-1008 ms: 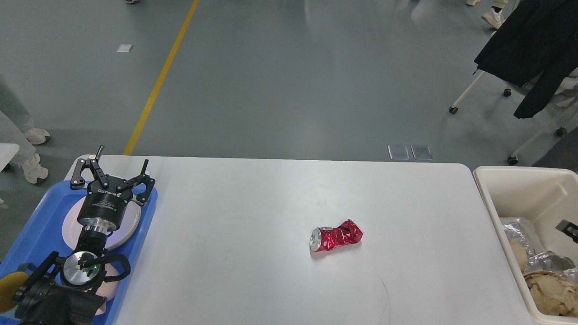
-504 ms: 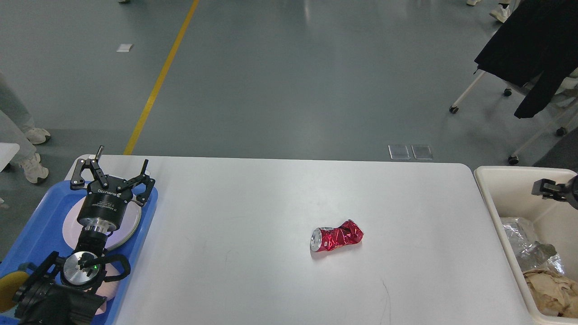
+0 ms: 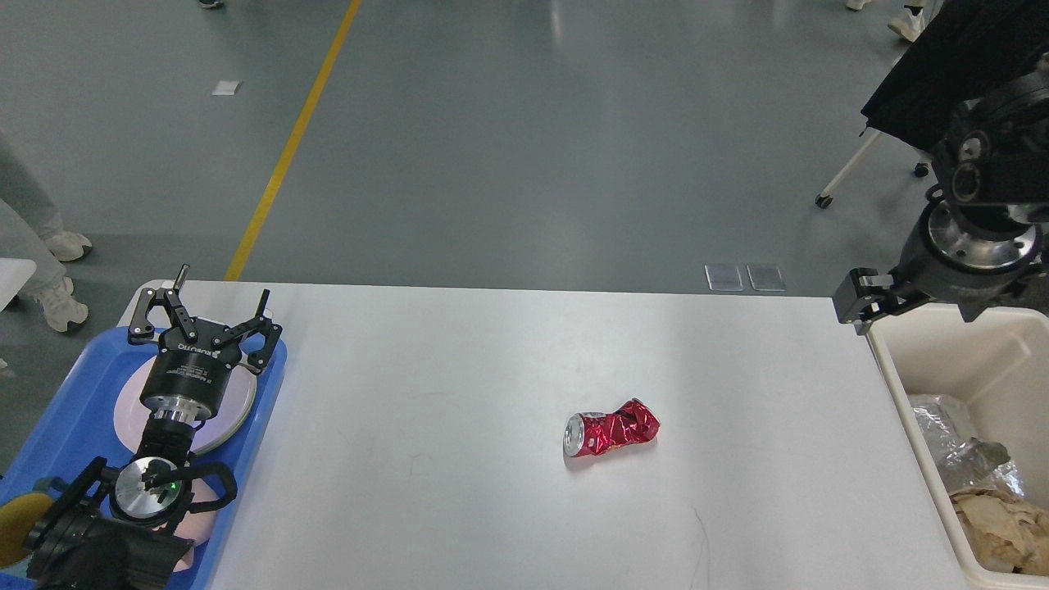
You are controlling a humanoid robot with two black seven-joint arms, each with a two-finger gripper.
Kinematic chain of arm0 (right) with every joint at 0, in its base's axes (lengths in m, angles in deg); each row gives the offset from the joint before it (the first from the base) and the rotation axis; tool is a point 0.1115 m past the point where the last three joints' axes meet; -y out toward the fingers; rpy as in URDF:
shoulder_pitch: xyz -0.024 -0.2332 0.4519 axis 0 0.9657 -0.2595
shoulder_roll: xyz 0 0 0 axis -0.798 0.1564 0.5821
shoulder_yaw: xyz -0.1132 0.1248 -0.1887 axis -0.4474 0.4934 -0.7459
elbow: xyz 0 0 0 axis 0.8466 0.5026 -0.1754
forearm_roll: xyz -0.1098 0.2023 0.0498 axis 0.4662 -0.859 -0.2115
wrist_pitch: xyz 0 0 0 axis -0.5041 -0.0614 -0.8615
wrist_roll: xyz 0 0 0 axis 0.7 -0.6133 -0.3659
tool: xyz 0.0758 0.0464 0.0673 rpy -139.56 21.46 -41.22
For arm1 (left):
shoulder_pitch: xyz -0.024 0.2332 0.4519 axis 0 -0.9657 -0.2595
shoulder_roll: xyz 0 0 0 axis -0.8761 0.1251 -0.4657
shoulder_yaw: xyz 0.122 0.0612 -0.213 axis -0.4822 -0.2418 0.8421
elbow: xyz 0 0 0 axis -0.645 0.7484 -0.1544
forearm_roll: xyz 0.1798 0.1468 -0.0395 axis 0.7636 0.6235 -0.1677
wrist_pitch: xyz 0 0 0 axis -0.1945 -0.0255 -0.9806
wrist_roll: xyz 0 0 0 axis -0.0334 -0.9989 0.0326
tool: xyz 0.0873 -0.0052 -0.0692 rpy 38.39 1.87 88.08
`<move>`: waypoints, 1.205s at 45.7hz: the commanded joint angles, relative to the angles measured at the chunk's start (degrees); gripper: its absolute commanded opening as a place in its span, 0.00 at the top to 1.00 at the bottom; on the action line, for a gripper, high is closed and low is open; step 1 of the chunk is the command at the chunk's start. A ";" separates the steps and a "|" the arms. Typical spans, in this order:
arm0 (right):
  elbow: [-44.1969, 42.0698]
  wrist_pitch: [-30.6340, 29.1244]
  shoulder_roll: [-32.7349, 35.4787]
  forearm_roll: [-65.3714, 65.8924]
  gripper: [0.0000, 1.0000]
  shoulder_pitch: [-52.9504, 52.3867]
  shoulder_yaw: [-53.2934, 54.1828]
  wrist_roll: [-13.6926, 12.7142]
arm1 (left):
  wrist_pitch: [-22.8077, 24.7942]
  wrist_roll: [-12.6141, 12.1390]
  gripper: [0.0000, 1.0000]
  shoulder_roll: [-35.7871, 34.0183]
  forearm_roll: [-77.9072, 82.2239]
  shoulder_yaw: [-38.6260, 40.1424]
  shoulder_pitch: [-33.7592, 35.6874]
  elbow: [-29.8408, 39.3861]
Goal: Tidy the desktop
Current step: 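Move the right gripper over the crushed red can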
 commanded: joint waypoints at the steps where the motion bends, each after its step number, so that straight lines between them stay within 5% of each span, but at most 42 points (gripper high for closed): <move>1: 5.26 0.51 -1.24 -3.39 0.00 -5.30 0.66 0.40 | 0.00 0.01 0.03 0.00 0.00 0.00 0.00 0.00; 14: 5.79 4.82 -2.38 -12.00 0.00 -4.78 1.19 -0.04 | 0.00 0.01 0.03 0.00 0.00 0.00 0.08 0.00; 21: -0.18 8.94 -2.64 -29.75 0.00 7.16 5.23 -2.41 | 0.00 -0.08 0.03 0.00 0.00 0.00 0.08 0.00; 25: -2.73 15.44 -3.08 -36.52 0.00 13.05 8.65 -6.88 | 0.00 -0.08 0.03 0.00 0.00 0.00 0.08 0.00; 29: -8.78 23.44 -3.96 -39.96 0.00 22.18 16.11 -15.14 | 0.00 -0.08 0.03 0.00 0.00 0.00 0.08 0.00; 35: -18.54 31.09 -4.05 -40.84 0.00 36.42 28.42 -21.31 | 0.00 -0.08 0.03 0.00 0.00 0.00 0.00 0.00; 55: -47.81 30.93 -12.21 -35.23 0.00 63.68 51.02 -21.22 | 0.00 -0.08 0.03 0.00 0.00 0.00 0.00 0.00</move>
